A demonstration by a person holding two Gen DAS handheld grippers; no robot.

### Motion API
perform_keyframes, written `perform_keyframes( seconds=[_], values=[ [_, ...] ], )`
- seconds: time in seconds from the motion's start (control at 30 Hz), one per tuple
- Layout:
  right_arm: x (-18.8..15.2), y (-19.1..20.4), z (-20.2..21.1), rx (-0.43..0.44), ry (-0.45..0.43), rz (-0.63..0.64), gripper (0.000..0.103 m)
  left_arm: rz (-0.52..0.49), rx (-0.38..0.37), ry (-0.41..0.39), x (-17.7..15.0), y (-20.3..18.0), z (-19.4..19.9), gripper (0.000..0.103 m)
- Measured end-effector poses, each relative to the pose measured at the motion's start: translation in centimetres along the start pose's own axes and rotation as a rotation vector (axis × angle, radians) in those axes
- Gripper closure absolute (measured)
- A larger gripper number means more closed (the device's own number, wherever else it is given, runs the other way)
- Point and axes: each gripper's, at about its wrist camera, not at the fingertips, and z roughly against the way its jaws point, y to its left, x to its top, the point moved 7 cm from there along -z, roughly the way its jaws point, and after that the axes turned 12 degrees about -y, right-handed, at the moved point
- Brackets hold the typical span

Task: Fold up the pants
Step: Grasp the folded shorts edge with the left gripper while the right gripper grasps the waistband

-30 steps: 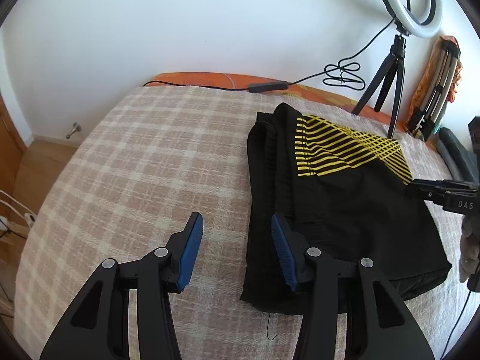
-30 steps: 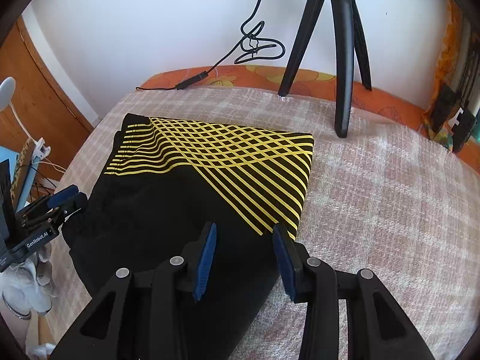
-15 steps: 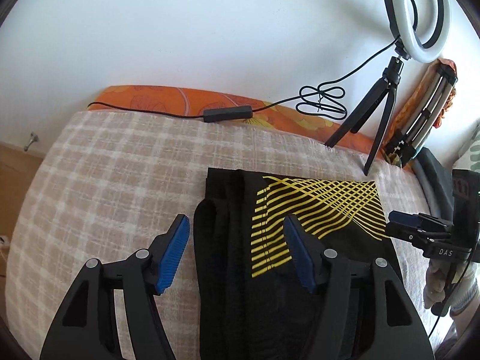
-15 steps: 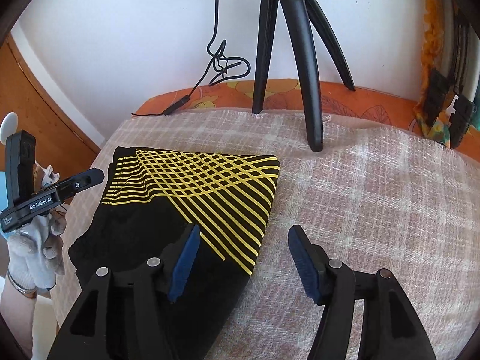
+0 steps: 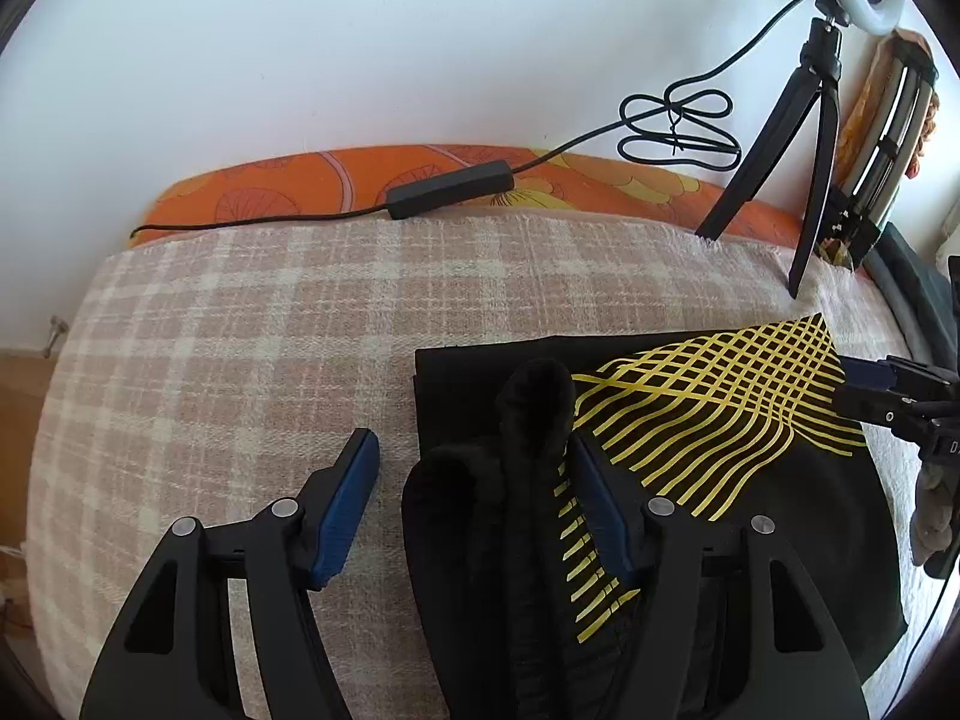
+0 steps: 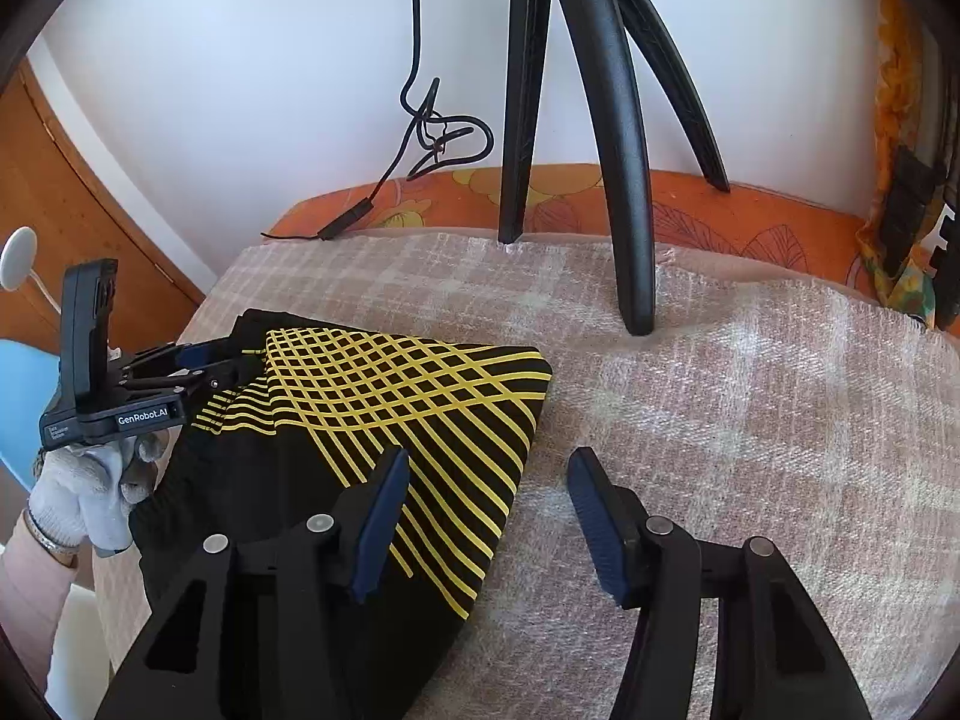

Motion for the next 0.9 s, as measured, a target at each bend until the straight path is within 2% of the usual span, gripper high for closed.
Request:
perform_keyframes(
  seconds=[0.1,0.17,0.3,0.37,0.57,0.6,0.7,0.77,0.8,0.9],
  values=[
    [-0.1,0.0,0.1,0.021,-0.014,0.011,0.045,0.018,-0.023,-0.020,0.0,0.2,0.0,0.043],
    [-0.2,-0.1,0.3,0.027,-0.025,0.016,0.045,0.007,-0.034,-0.029,-0.1,-0.1,0.0,0.053],
    [-0.1,0.7,-0.2,0.022,-0.036,0.042,0.046,-0.009,-0.039,-0.046,0.2,-0.6,-0.1,0.066],
    [-0.1,1.0,-0.4,0.020,-0.040,0.052,0.052,0.009,-0.049,-0.050,0.4,-0.6,-0.3,0.076],
    [-0.1,1.4,-0.8,0.034,-0.038,0.041,0.076,-0.002,-0.035,-0.066,0.6,-0.9,-0.3,0.085],
    [-0.1,1.4,-0.9,0.035,-0.038,0.043,0.083,-0.014,-0.029,-0.069,0.5,-0.9,-0.1,0.085],
    [-0.2,1.7,-1.1,0.041,-0.032,0.050,0.084,-0.017,-0.030,-0.066,0.5,-0.9,-0.2,0.085],
    [-0.1,1.5,-1.0,0.052,-0.014,0.023,0.076,-0.012,-0.034,-0.061,0.6,-0.7,-0.4,0.085],
    [0.0,1.4,-1.2,0.069,-0.015,-0.006,0.066,-0.011,-0.037,-0.056,0.6,-0.6,-0.5,0.084],
    [0.1,1.2,-1.3,0.079,-0.017,-0.034,0.064,0.034,-0.024,-0.031,0.8,0.4,-0.9,0.060]
  ],
)
